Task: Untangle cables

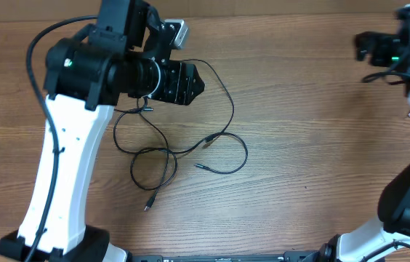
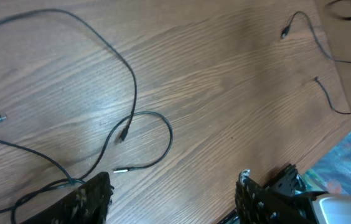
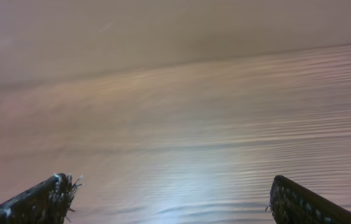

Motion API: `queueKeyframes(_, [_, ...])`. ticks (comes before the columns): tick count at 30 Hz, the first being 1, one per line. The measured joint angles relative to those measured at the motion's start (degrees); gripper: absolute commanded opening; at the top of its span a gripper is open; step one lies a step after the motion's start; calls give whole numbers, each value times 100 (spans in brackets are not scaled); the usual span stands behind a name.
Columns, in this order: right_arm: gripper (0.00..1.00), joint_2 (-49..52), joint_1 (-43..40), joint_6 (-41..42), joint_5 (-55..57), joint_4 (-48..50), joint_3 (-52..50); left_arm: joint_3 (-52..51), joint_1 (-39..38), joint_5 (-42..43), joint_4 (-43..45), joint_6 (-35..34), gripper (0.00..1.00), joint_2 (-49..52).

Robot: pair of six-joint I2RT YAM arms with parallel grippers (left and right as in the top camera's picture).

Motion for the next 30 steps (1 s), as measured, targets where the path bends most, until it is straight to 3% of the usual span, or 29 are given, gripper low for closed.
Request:
queueKeyframes(19, [100,0,3274,-39,295,-2347,0,2,0,-605,-721,177,63,-2177])
queueKeyframes(30, [100,0,5241,820,319,-2968,0,4,0,-796,-1252,184,65,-3010])
